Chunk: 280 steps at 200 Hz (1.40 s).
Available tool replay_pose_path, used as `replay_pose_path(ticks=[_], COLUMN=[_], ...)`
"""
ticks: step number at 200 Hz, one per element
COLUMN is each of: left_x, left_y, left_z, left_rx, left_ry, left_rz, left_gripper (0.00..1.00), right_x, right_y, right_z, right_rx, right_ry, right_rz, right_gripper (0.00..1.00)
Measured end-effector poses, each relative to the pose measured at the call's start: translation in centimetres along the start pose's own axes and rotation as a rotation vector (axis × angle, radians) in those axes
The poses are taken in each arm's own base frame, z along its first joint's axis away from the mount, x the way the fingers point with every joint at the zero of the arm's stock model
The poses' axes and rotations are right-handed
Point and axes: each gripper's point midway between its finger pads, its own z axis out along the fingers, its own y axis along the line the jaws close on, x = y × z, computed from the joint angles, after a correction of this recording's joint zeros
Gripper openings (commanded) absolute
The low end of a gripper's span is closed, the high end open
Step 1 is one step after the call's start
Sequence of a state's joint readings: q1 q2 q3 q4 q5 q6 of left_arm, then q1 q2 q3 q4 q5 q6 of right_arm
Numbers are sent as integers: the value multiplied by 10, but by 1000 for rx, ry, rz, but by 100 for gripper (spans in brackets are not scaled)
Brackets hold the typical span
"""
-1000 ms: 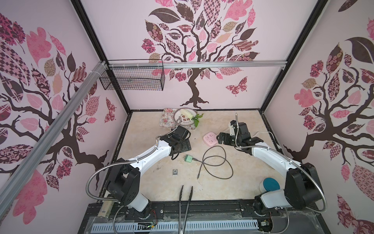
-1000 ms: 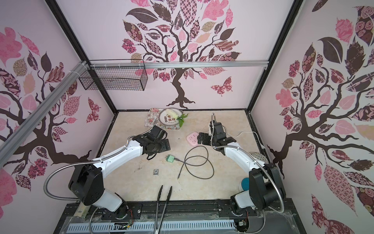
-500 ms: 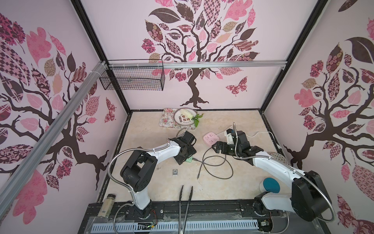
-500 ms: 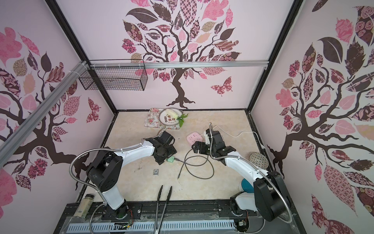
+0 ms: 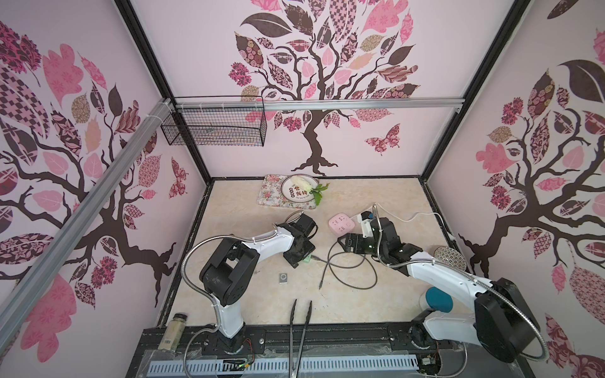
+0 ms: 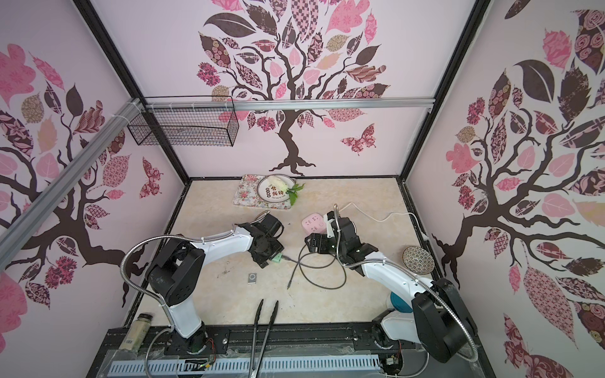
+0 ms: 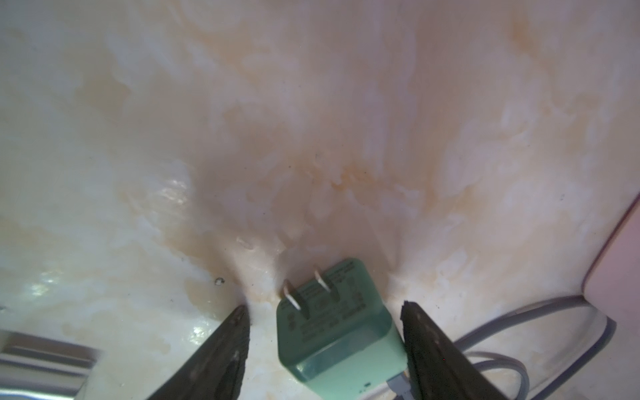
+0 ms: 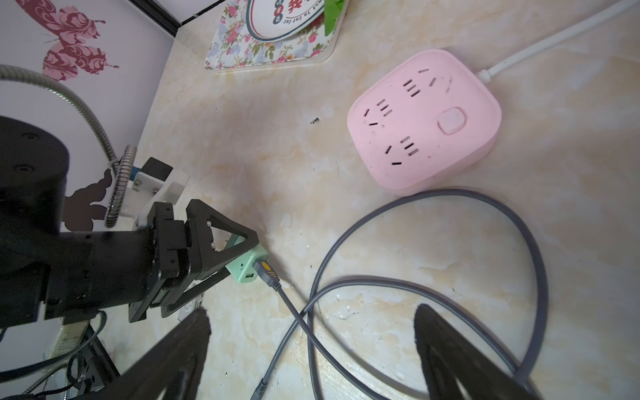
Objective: Charge mp3
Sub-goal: Pick up the plug from the center of the board.
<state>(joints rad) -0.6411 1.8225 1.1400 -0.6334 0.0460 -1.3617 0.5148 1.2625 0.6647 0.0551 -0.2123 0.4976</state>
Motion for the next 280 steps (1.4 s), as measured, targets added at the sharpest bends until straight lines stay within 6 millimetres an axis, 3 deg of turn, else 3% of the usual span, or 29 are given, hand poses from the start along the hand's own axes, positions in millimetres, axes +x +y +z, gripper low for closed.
replay_pose_path(ticks=[60,99,121,189,207,239,280], left_x=[6,7,7,-7,-10,-11,-5], left_y=[-2,-4,-7,-46,-59,-85,-107], left_z=[1,2,3,0,-10,-47,-85], left_rx=[7,5,15,198,265,412,553], left_ry=[34,45,50,72,74,72,78], left_rz=[-32,-44,-34,28,66,135,200], left_gripper=[59,47,37,30,30,30,30], right_x=[-7,8,20,32,28,22,8], right_y=[3,3,15,58,62,64,65], right_z=[-10,-8,-8,-13,-10,-1,11], right_rx=[-11,-43,-117,-365,-393,-399,-383], right_ry=[-69,-28,28,134,129,120,86], right_rz=[-23,-22,-22,-13,-9,-22,-56], right_gripper=[90,91,91,89,86,80,79])
